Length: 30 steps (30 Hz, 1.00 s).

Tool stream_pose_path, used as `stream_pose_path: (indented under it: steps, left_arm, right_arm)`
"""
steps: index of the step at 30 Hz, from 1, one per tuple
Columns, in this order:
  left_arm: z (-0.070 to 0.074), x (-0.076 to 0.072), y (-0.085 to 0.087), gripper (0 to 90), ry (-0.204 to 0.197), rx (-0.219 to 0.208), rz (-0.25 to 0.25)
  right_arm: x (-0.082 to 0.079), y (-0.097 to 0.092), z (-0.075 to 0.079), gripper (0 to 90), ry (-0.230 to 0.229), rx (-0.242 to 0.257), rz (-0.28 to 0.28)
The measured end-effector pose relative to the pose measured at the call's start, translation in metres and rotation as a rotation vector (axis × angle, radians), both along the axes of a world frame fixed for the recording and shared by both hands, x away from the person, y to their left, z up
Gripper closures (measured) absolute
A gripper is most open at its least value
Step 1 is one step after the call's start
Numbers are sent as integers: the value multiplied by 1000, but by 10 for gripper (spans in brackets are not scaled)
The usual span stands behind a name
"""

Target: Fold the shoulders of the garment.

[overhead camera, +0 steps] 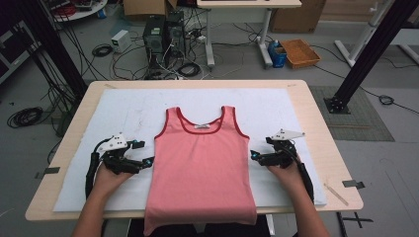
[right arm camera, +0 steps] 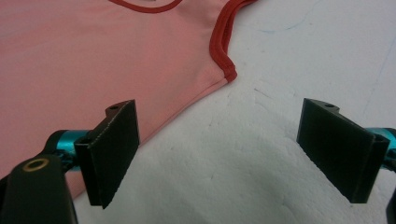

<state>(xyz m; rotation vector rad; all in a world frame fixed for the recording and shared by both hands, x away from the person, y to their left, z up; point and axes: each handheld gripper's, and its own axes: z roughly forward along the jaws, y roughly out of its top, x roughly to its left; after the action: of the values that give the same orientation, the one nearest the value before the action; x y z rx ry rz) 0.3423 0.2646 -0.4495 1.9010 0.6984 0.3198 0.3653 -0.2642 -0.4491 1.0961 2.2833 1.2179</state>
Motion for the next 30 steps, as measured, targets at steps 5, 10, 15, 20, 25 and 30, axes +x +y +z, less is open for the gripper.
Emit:
stream_pose_path:
  steps: [5,10,15,20,25,30]
  left_arm:
    - [0,1,0,203,14,3,3]
    - [0,2,-1,202,27,7,8]
    - [0,1,-1,202,17,15,6]
    - [0,2,0,203,20,10,11]
    - [0,2,0,203,27,-1,14]
    - [0,3,1,202,27,-2,13]
  right_arm:
    - [0,0,0,129,-4,-2,-2]
    - [0,0,0,129,-9,1,-2]
    - [1,0,0,130,4,1,-6]
    - [0,1,0,130,0,-13,-9]
    - [1,0,0,130,13,-8,-22]
    - [2,-1,0,129,16,8,-34]
